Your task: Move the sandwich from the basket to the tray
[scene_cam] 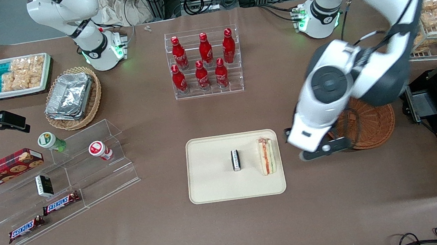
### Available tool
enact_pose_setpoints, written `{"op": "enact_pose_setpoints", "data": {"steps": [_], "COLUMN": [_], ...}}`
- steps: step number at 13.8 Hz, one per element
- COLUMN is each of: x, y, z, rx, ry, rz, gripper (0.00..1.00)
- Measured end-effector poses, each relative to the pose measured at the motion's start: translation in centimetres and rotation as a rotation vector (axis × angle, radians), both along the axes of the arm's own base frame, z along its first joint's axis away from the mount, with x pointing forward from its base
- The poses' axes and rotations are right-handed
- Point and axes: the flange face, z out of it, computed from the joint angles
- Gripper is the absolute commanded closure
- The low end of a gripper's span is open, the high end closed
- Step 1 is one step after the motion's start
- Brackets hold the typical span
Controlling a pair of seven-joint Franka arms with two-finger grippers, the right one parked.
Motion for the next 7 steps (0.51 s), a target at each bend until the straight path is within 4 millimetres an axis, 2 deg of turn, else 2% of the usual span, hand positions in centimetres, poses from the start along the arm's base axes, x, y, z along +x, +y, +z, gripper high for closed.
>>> {"op": "enact_pose_setpoints", "data": {"steps": [2, 3, 6, 7], "x": [-0.4, -1.3, -6.1, -7.8], "y": [5.9, 7.4, 8.0, 8.8], "z": [1.8, 2.1, 1.4, 1.1], "rx": [-0.014, -0.001, 0.014, -0.005], "ry": [0.01, 0.001, -0.048, -0.043], "rz": [0.04, 0.045, -0.022, -0.036], "gripper": [0.0, 0.0, 0.0, 0.0]}}
